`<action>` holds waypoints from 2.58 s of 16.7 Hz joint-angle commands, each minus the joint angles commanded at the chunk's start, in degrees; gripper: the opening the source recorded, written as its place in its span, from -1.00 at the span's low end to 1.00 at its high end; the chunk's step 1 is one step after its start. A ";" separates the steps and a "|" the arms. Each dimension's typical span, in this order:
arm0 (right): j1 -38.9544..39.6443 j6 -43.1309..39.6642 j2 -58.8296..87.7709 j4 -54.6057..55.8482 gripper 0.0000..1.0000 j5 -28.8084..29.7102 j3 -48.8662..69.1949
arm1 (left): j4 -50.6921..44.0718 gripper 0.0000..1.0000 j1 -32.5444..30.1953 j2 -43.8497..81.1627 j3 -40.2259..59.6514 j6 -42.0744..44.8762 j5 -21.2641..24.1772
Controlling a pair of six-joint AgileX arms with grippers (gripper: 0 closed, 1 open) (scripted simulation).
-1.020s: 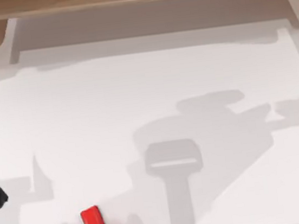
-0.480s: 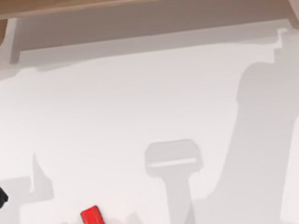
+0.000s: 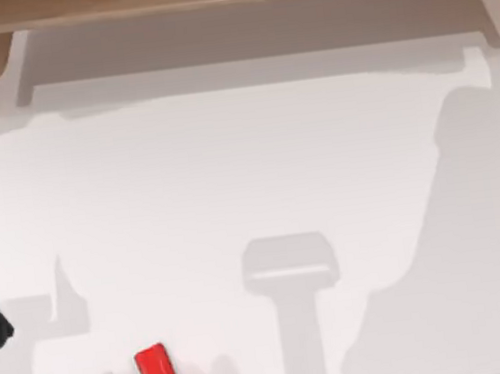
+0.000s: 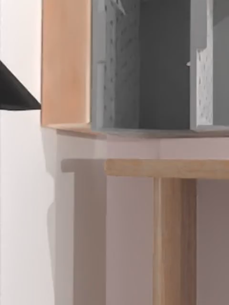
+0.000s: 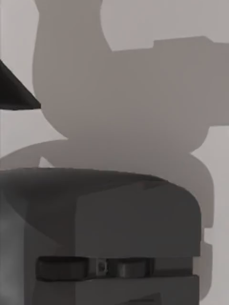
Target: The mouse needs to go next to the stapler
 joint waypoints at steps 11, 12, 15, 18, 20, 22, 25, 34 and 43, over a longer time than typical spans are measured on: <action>2.77 3.44 -12.49 -11.43 1.00 0.42 -0.05 | 0.00 1.00 0.00 0.00 0.00 0.00 0.00; 3.94 4.34 -14.00 -12.86 1.00 0.41 -0.37 | 0.00 1.00 0.00 0.00 0.00 0.00 0.00; 6.53 6.24 -16.85 -15.61 1.00 0.30 -1.06 | 0.00 1.00 0.00 0.00 0.00 0.00 0.00; 5.92 5.80 -16.93 -14.74 1.00 0.32 -1.70 | 0.00 1.00 0.00 0.00 0.00 0.00 0.00; 3.75 4.30 -14.99 -11.84 1.00 0.40 -2.07 | 0.00 1.00 0.00 0.00 0.00 0.00 0.00; 1.43 2.49 -11.70 -7.46 1.00 0.41 -2.50 | 0.00 1.00 0.00 0.00 0.00 0.00 0.00; -0.03 0.59 -5.31 0.21 1.00 0.16 -3.99 | 0.00 1.00 0.00 0.00 0.00 0.00 0.00; 0.24 0.24 0.42 6.40 1.00 0.03 -5.97 | 0.00 1.00 0.00 0.00 0.00 0.00 0.00; 0.24 0.24 0.42 6.40 -0.36 0.03 -5.97 | 0.00 1.00 0.00 0.00 0.00 0.00 0.00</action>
